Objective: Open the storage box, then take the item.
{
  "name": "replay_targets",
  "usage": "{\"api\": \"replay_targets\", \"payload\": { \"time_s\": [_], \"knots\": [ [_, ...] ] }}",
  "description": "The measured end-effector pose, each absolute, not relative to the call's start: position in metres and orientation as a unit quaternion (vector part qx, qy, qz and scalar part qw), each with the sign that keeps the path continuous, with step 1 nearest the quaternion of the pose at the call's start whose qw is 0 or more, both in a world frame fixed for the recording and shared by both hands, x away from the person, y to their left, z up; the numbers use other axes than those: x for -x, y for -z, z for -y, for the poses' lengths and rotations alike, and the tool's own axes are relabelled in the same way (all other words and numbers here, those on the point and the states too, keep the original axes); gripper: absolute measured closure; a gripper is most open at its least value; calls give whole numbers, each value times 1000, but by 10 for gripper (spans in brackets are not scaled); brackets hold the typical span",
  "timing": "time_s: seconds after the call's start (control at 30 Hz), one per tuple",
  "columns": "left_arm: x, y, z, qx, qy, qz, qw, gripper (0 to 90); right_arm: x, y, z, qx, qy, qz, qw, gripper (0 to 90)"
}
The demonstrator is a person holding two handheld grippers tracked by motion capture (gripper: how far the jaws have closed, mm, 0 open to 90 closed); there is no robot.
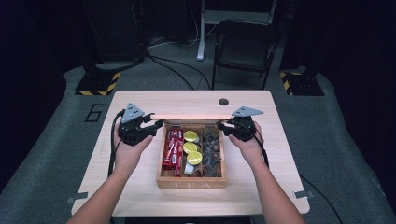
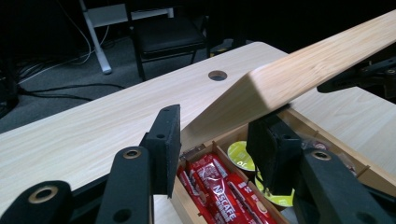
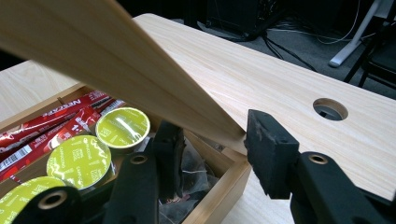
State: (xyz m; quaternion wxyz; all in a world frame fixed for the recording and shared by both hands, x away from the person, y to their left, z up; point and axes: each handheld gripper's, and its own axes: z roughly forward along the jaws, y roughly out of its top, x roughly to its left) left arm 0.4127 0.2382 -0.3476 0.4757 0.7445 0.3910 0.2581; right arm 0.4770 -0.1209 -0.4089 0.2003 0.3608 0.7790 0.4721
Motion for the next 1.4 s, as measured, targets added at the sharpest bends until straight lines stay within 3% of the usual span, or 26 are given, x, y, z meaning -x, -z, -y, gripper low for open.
{"api": "replay_targets", "payload": {
  "time_s": [0.5, 1.1, 1.4],
  "knots": [
    [-411, 363, -255, -726, -251, -419, 484, 516, -481, 408, 121, -366, -478, -774, 198, 569],
    [-399, 411, -255, -714, -222, -441, 496, 480, -482, 408, 121, -365, -481, -772, 197, 566],
    [-391, 432, -253, -731, -206, -443, 477, 471, -484, 408, 120, -366, -480, -772, 197, 561]
  ]
}}
